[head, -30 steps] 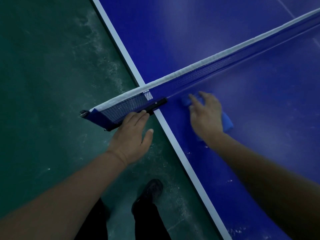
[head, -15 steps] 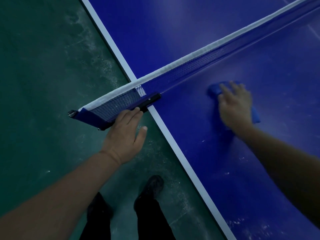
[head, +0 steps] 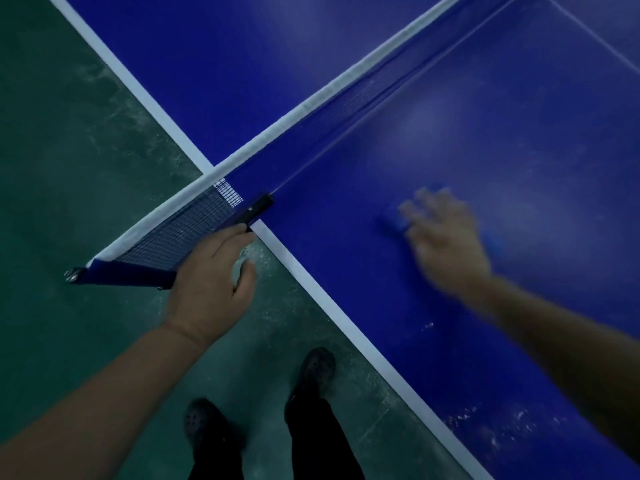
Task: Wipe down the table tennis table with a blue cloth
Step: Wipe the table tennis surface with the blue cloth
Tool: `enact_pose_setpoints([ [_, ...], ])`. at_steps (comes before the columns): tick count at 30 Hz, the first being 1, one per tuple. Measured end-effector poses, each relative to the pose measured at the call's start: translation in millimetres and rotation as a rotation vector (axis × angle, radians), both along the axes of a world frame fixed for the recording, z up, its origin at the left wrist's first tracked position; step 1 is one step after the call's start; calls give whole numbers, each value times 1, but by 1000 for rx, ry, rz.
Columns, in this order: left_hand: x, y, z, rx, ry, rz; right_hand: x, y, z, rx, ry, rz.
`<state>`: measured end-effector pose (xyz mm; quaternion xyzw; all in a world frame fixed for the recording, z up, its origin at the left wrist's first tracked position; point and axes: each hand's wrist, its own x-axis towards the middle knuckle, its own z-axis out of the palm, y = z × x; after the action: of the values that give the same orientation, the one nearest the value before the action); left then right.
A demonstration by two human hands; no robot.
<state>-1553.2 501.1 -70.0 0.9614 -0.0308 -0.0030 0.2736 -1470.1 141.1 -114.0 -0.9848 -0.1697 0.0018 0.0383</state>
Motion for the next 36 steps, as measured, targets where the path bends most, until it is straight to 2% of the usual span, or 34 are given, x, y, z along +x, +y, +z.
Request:
enact_pose_setpoints([
  [3, 10, -12, 3, -5, -21, -115, 50, -50, 18, 49, 65, -655],
  [4, 15, -17, 4, -20, -16, -142, 50, -36, 20, 84, 85, -751],
  [5, 20, -23, 4, -37, -5, -155, 41, -11, 19, 84, 84, -734],
  [6, 25, -28, 4, -48, 9, -157, 24, 22, 12, 73, 55, -611],
  [9, 37, -45, -2, -40, 36, -158, -68, 112, 1, 58, 90, 16],
  [10, 39, -52, -6, -21, 34, -181, -96, 119, 0, 48, 124, 131],
  [13, 38, -70, -19, 57, 23, -340, -109, 54, 2, 30, 169, 160],
  [15, 40, -78, -30, 166, 0, -522, -86, -13, 4, -15, 141, -19],
  [18, 53, -77, -42, 408, -45, -781, -44, -110, 10, -42, 121, -508],
  [20, 61, -73, -47, 507, -48, -836, -27, -123, 14, 53, 109, -809],
  [21, 63, -72, -49, 521, -49, -832, -25, -109, 13, 78, 101, -877],
  [23, 63, -73, -51, 502, -53, -809, -39, -50, 4, 63, 54, -788],
  [26, 63, -74, -53, 463, -72, -799, -100, 49, -4, 80, 87, -299],
  [28, 64, -74, -53, 458, -81, -809, -136, 57, -1, 52, 161, -56],
  [30, 65, -74, -52, 465, -70, -810, -141, 19, 1, 28, 187, 6],
  [32, 64, -74, -52, 475, -56, -815, -129, -26, 3, 1, 170, -181],
  [34, 64, -74, -50, 471, -52, -817, -108, -62, 6, 17, 183, -562],
  [36, 65, -75, -47, 452, -42, -815, -84, -66, 8, 84, 148, -975],
])
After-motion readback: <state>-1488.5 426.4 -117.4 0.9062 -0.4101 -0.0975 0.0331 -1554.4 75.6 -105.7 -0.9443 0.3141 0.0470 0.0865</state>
